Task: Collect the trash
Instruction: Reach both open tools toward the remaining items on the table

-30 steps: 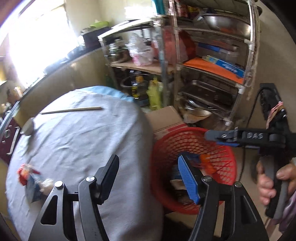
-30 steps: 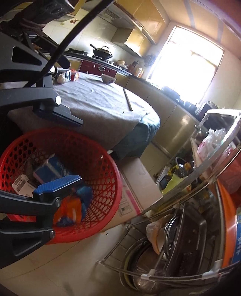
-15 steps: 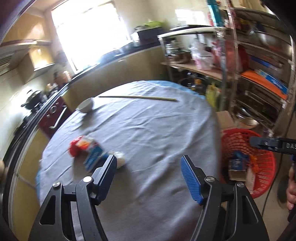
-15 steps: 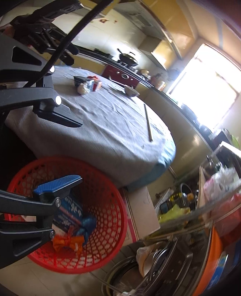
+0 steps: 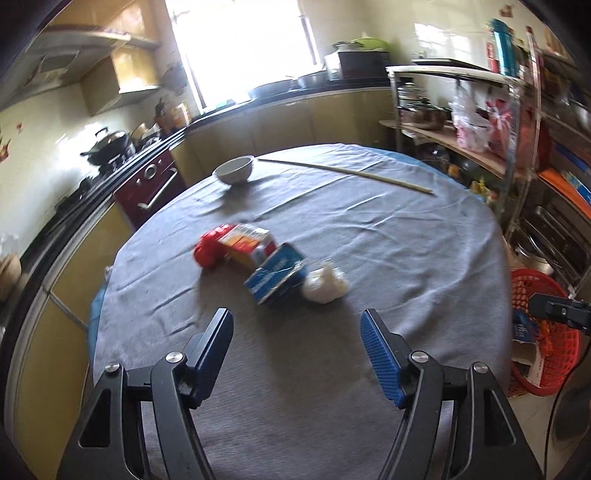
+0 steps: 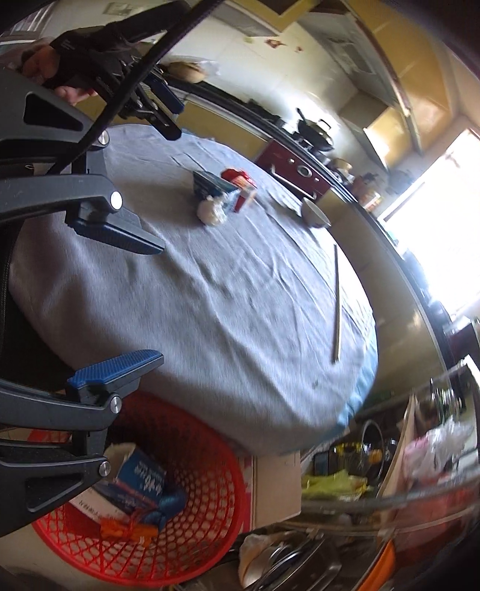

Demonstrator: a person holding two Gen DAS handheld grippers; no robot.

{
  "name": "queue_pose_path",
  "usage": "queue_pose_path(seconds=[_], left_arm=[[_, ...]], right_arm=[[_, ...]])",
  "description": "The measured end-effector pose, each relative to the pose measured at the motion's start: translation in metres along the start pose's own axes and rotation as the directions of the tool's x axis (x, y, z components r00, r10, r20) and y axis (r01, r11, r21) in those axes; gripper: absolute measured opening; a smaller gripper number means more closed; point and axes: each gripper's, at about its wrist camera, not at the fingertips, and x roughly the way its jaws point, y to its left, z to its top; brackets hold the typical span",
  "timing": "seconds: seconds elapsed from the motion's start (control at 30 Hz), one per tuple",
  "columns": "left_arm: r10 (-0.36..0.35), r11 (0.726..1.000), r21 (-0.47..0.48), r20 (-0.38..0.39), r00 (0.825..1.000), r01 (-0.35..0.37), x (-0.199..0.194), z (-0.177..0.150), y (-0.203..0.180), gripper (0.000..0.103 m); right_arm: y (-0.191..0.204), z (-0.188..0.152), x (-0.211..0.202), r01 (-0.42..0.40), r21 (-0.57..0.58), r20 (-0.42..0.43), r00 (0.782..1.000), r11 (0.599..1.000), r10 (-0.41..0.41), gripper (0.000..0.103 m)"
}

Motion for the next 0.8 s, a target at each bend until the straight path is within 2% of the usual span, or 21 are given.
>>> queue_pose_path(seconds=[0.23,0.33,0.5,0.67,0.8], left_arm=[[0.038,0.993,-0.109,-0.073,0.997,-0.046,0.025,-0.027,0.061,0.072],[0.086,0.983,-0.151,-0.125,0.988,-0.105,0.033,-0.041,0.092,0.072],[0.173,0.967,-0.157,-0.178,0.969,-0.201,0.025,-0.061,0.127,0.072],[0.208,0.951,-0.182,-0.221,0.953,-0.25,0.023,-0.073,0.157,0.072],[0.23,0.943,-0.189,-0.228,0.946,-0.274,0.016,-0.078,0.174,0.072]], right_arm=[[0.04,0.002,0.028,-0.002,-0.091,-0.067,0.998,0.996,-0.004,0.058],[0.053,0.004,0.04,-0.003,-0.114,-0.098,0.995,0.994,-0.008,0.058],[0.08,0.013,0.058,-0.009,-0.151,-0.146,0.989,0.988,-0.014,0.058],[0.114,0.023,0.075,-0.027,-0.208,-0.171,0.985,0.978,-0.009,0.058],[0.139,0.026,0.086,-0.044,-0.25,-0.186,0.983,0.967,-0.003,0.058]])
